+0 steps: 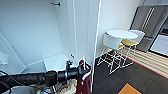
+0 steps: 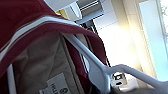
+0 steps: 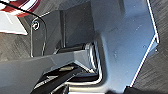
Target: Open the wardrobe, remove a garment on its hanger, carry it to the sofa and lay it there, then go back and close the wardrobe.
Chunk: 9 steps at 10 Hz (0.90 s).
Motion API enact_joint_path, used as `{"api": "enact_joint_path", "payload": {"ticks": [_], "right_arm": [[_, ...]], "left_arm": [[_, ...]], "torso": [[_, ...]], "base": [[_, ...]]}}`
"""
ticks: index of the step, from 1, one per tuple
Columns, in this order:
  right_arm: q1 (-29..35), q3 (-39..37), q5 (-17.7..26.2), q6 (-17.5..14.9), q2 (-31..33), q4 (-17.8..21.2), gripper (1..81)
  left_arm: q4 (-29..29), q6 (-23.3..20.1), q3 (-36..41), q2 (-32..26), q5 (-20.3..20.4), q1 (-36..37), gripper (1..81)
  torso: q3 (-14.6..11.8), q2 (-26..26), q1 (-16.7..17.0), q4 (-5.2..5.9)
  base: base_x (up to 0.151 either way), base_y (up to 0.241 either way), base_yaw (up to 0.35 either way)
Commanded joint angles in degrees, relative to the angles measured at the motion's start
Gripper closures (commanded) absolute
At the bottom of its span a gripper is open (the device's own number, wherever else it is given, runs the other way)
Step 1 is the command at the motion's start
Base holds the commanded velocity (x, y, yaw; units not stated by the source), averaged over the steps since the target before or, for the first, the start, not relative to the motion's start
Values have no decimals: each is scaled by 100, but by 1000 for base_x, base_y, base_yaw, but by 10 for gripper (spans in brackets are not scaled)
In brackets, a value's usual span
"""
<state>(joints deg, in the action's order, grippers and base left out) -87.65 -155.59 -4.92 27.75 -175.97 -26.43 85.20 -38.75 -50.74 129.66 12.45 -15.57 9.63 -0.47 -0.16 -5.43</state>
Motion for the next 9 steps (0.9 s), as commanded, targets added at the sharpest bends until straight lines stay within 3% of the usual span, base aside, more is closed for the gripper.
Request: {"api": "enact_joint_path", "payload": {"ticks": [1,6,9], "right_arm": [[67,56,177,-15,243,-12,10],[-240,978,-386,74,1079,41,10],[-249,927,-395,82,1036,50,10]], "left_arm": [[-241,-36,231,-62,-700,902,811],[-249,-36,240,-115,-770,893,811],[-249,-36,231,-124,-788,884,811]], "torso": [[0,0,0,0],[0,0,0,0],[0,0,2,0]], "base": [[0,0,-282],[0,0,-282],[0,0,-284]]}}
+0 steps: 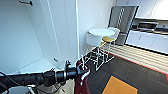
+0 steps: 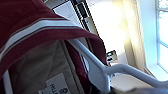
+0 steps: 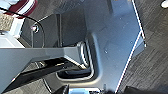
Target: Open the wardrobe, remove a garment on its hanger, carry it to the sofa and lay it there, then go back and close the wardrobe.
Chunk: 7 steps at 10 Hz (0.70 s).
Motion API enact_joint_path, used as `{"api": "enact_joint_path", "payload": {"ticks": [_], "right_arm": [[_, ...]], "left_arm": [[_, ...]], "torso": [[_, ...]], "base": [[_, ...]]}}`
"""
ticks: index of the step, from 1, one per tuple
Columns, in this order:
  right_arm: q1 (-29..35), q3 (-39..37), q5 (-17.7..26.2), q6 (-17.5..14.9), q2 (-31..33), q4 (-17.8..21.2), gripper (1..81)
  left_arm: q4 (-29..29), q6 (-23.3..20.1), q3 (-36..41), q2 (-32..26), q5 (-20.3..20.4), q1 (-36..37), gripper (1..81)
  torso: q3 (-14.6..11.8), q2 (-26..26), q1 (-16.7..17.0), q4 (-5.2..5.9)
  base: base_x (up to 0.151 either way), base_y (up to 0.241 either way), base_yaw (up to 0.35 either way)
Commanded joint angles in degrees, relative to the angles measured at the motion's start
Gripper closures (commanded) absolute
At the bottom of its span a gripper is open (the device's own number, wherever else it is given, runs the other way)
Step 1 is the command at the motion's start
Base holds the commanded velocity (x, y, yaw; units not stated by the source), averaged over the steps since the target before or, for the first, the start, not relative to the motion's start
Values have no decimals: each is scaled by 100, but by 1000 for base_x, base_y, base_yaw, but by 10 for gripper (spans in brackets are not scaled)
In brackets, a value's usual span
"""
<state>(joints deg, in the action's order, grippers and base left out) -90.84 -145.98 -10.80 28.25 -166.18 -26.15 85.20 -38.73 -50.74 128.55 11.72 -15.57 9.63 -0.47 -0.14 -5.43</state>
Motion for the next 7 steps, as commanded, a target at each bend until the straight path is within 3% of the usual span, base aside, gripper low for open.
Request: {"api": "enact_joint_path", "payload": {"ticks": [1,7], "right_arm": [[70,-96,201,32,12,22,10],[114,-289,210,23,-120,22,10]], "left_arm": [[-249,-38,231,-13,-714,884,811],[-249,-38,222,22,-750,884,811]], "torso": [[0,0,0,0],[0,2,-7,0]], "base": [[0,0,-285],[0,0,-290]]}}
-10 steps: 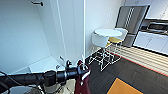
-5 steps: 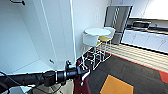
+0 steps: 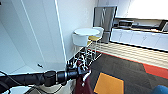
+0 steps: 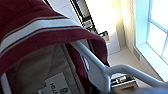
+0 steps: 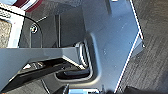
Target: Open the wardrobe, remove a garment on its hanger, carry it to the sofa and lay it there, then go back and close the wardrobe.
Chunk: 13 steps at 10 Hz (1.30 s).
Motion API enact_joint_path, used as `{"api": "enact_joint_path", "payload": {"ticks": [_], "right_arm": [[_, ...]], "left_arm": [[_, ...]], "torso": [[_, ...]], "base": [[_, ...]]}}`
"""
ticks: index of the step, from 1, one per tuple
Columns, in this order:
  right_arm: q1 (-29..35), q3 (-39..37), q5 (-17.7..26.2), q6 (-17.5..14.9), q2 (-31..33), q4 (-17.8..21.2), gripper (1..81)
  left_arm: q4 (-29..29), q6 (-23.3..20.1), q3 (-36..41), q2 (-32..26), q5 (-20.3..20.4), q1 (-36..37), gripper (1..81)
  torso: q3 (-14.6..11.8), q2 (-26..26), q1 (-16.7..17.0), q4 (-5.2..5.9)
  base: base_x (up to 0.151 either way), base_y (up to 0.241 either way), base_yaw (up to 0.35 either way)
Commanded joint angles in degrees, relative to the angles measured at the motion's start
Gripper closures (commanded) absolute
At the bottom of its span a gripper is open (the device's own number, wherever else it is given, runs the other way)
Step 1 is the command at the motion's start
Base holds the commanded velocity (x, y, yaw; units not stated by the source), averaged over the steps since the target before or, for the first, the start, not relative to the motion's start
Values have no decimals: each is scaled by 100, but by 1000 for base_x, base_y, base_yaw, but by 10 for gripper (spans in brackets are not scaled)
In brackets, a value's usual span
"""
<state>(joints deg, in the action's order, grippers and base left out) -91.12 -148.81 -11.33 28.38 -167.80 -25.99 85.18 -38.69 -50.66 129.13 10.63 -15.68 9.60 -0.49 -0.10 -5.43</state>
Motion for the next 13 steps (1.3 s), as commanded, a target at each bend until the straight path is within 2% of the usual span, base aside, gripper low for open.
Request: {"api": "enact_joint_path", "payload": {"ticks": [1,13], "right_arm": [[142,-7,262,10,43,-3,10],[177,-7,298,10,7,-3,10]], "left_arm": [[-247,-42,215,-36,-641,895,811],[-291,-42,215,-54,-685,895,811]], "torso": [[0,0,0,0],[0,0,-2,0]], "base": [[0,0,-296],[0,0,-305]]}}
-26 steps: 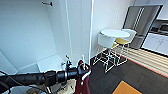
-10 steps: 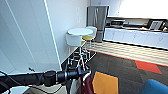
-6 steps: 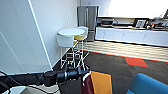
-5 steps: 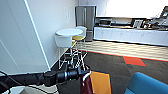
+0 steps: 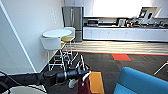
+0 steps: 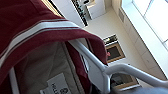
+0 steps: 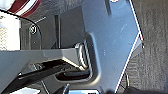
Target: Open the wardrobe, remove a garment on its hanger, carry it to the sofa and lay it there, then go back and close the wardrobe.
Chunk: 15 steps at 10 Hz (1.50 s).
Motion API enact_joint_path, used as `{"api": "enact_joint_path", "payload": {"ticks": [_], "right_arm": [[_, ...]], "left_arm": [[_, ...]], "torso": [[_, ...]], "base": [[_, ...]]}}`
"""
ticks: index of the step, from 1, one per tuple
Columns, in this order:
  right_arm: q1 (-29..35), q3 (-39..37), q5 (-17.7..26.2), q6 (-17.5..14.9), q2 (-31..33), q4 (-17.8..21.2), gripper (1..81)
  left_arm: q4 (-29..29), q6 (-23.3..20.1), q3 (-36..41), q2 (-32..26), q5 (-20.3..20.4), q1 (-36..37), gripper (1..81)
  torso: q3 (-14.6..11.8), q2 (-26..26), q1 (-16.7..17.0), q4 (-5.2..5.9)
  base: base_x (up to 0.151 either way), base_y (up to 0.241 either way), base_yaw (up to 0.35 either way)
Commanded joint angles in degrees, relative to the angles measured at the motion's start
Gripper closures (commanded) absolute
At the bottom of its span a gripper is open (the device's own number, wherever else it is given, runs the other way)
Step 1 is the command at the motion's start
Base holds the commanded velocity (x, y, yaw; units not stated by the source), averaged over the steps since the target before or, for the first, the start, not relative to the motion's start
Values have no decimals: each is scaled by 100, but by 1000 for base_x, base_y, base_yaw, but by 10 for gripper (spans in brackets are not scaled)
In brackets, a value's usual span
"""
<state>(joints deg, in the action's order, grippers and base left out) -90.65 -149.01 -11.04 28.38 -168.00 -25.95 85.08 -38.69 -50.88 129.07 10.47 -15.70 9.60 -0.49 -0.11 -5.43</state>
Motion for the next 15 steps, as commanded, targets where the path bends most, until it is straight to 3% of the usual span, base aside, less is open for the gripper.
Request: {"api": "enact_joint_path", "payload": {"ticks": [1,11,13,14,15], "right_arm": [[139,4,287,10,27,3,10],[130,4,287,-17,-43,-68,10],[130,4,252,-34,-61,-85,10],[130,-5,252,-34,-61,-68,10],[147,-5,278,-34,-61,-59,10]], "left_arm": [[-290,-42,237,-56,-669,897,811],[-316,-42,237,5,-757,792,811],[-316,-42,237,-13,-801,774,811],[-316,-42,237,-21,-801,774,811],[-316,-42,237,-21,-801,774,811]], "torso": [[0,0,0,0],[0,0,2,0],[550,0,2,0],[83,-2,4,0],[223,-2,6,0]], "base": [[0,0,-309],[0,0,-310],[0,0,-313],[0,0,-313],[0,0,-314]]}}
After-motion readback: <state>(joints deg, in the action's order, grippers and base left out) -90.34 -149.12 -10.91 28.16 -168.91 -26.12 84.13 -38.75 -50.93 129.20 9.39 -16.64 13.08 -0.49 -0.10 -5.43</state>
